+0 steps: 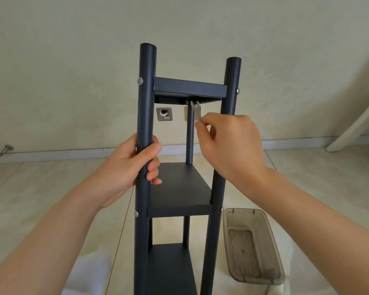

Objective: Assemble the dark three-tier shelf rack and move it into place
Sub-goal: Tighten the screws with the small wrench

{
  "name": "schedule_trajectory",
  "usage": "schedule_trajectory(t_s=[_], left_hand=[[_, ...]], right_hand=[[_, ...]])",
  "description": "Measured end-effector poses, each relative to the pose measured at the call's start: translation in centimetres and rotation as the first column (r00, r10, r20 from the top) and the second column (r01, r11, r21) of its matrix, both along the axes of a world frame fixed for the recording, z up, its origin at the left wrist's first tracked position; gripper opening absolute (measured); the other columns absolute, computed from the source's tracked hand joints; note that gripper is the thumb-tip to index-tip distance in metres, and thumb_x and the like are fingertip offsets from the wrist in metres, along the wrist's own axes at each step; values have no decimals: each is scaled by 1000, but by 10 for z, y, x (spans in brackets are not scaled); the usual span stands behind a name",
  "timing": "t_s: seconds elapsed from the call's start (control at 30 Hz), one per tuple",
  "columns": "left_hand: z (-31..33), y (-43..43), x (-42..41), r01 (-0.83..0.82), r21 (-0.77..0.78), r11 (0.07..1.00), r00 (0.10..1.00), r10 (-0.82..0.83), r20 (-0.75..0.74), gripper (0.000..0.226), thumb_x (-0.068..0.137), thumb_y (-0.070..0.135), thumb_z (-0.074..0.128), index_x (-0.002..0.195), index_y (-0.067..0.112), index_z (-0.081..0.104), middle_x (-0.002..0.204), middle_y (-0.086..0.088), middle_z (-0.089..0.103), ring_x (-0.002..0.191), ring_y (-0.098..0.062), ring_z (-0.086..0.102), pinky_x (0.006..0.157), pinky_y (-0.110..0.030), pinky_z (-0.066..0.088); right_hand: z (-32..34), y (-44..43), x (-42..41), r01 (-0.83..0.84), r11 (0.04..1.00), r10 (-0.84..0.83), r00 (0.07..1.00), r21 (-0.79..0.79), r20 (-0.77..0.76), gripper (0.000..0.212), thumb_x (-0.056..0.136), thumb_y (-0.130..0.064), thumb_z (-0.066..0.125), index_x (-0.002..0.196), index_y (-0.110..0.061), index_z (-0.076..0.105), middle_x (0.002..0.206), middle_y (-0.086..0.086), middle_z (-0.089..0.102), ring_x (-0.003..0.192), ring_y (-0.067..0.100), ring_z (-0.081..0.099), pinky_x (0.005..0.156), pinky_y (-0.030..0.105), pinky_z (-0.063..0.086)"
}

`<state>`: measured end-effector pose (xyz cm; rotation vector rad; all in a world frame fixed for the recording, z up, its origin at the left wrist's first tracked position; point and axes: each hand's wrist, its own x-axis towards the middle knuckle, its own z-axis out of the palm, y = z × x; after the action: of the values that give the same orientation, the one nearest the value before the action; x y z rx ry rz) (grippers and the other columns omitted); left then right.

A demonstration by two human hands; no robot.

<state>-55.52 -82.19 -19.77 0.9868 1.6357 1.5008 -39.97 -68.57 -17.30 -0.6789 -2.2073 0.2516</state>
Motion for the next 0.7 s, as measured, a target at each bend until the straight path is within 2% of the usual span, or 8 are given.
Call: schedule_trajectory(t_s=[0.1, 0.13, 0.2, 0.3, 0.4, 0.5, 0.57, 0.7], left_hand=[[-4, 6, -1, -188, 48, 981, 966, 193, -169, 12, 100, 15, 60, 94, 13, 50, 56, 3, 42, 48, -16, 41, 51, -25, 49], [-5, 7, -3, -227, 58, 972, 954, 234, -187, 13, 100, 12, 59, 93, 12, 49, 55, 3, 41, 47, -17, 39, 49, -25, 47], [-6, 8, -5, -254, 64, 965, 946, 262, -190, 13, 100, 11, 59, 93, 12, 48, 55, 2, 40, 46, -17, 38, 47, -25, 46], [-6, 8, -7, -258, 62, 964, 947, 265, -183, 13, 100, 12, 58, 92, 13, 49, 55, 2, 40, 46, -16, 38, 47, -25, 46], [-7, 8, -7, -253, 62, 966, 952, 260, -160, 14, 100, 15, 59, 91, 14, 49, 56, 2, 40, 46, -15, 39, 47, -25, 46], [-9, 8, -6, -257, 71, 964, 954, 265, -139, 14, 100, 16, 59, 91, 14, 49, 56, 3, 39, 46, -15, 37, 46, -26, 45], [-12, 8, -6, -275, 87, 957, 950, 285, -130, 16, 100, 17, 59, 87, 16, 50, 55, 3, 38, 45, -15, 35, 45, -25, 43], [-18, 8, -9, -347, 108, 931, 926, 359, -118, 19, 99, 21, 60, 85, 16, 49, 54, 5, 36, 44, -12, 34, 41, -24, 37]], right_hand=[[-2, 16, 5, 27, 997, -29, 999, -69, -28, 33, 97, -25, 56, 69, -11, 64, 67, 1, 48, 62, 23, 50, 61, 39, 47], [-2, 21, 6, 15, 988, -22, 999, -150, -46, 29, 97, -27, 59, 75, -14, 71, 75, 0, 50, 68, 15, 52, 66, 33, 47], [-2, 26, 6, -74, 936, 33, 992, -345, -122, 17, 94, -28, 65, 85, -21, 77, 88, -8, 47, 82, -3, 50, 70, 8, 40], [1, 31, 4, -174, 812, 85, 980, -557, -182, 10, 88, -30, 70, 87, -26, 79, 103, -15, 46, 94, -14, 45, 72, -4, 33], [6, 39, 5, -281, 642, 154, 959, -714, -239, 12, 88, -26, 70, 83, -25, 81, 96, -17, 65, 91, -7, 59, 84, 12, 45], [12, 40, 6, -373, 483, 187, 928, -792, -323, 14, 90, -21, 68, 84, -19, 80, 96, 2, 75, 95, 17, 70, 83, 30, 58], [12, 39, 4, -381, 506, 166, 923, -774, -346, 16, 91, -18, 67, 83, -16, 80, 94, 5, 76, 92, 21, 72, 81, 35, 60], [9, 31, -4, -334, 616, 137, 937, -714, -321, 16, 89, -19, 67, 80, -19, 80, 88, 5, 75, 89, 19, 71, 91, 45, 56]])
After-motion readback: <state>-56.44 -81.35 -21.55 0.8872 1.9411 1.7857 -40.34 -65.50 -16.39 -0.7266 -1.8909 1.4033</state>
